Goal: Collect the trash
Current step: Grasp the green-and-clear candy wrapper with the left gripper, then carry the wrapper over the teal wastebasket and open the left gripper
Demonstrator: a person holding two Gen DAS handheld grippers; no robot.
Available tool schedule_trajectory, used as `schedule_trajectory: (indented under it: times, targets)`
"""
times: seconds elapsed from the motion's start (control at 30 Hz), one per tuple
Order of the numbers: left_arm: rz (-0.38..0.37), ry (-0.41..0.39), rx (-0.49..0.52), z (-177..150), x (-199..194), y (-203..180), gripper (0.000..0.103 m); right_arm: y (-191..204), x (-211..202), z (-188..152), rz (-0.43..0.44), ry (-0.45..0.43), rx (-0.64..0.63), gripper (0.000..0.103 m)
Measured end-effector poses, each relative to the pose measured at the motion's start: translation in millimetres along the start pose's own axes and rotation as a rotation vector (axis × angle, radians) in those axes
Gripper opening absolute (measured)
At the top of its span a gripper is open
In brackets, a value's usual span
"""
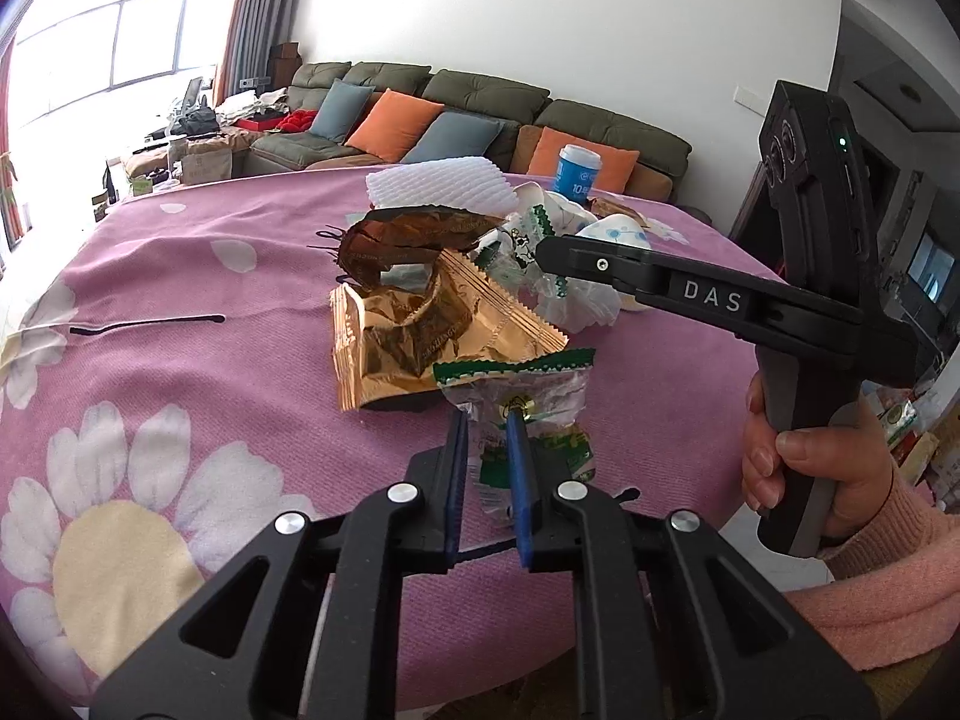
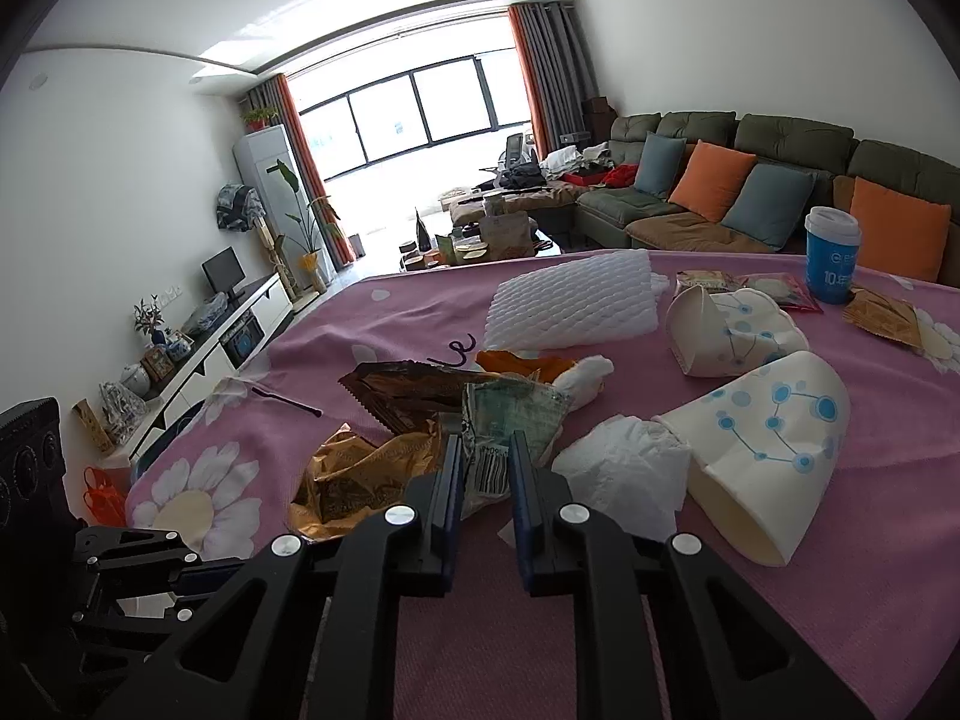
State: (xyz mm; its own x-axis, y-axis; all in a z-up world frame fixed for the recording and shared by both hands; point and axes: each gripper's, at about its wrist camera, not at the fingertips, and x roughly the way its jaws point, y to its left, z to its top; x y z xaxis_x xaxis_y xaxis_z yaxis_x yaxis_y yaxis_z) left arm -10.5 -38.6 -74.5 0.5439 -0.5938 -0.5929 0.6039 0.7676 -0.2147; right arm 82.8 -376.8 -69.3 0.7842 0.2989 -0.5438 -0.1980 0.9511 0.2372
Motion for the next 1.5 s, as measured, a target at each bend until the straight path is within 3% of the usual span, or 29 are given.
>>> schedule_trajectory:
  times: [0.37,0.57,0.83,1.23,1.5]
  targets:
    - [0.009,-0.06,0.001,0.6,-36.5,9.7,0.003,-2.0,-29.6,17.5,-0.011,-0.084,0.0,0.011]
    - [0.046,-0.113,-0.034,3.0,-63.9,24.8,0.001,9.0,-49.9,31.7,0.03,-0.137,-0.013,0.01]
    - [0.138,-0.177,-0.094,5.8,-98.4,60.0,0.001,60.2,-47.8,48.4,0.213,-0.142,-0.105,0.01]
    - [0.413,-0.248,-0.239,-9.2,-166.2,151.1,0.001,175.0,37.1,64.6,0.548,0.023,-0.205,0.01]
    - [0.576,-0.236,-0.353,-30.9,-196.1,221.1,0.001,251.8,89.8,66.7,0.688,0.132,-0.259,0.01]
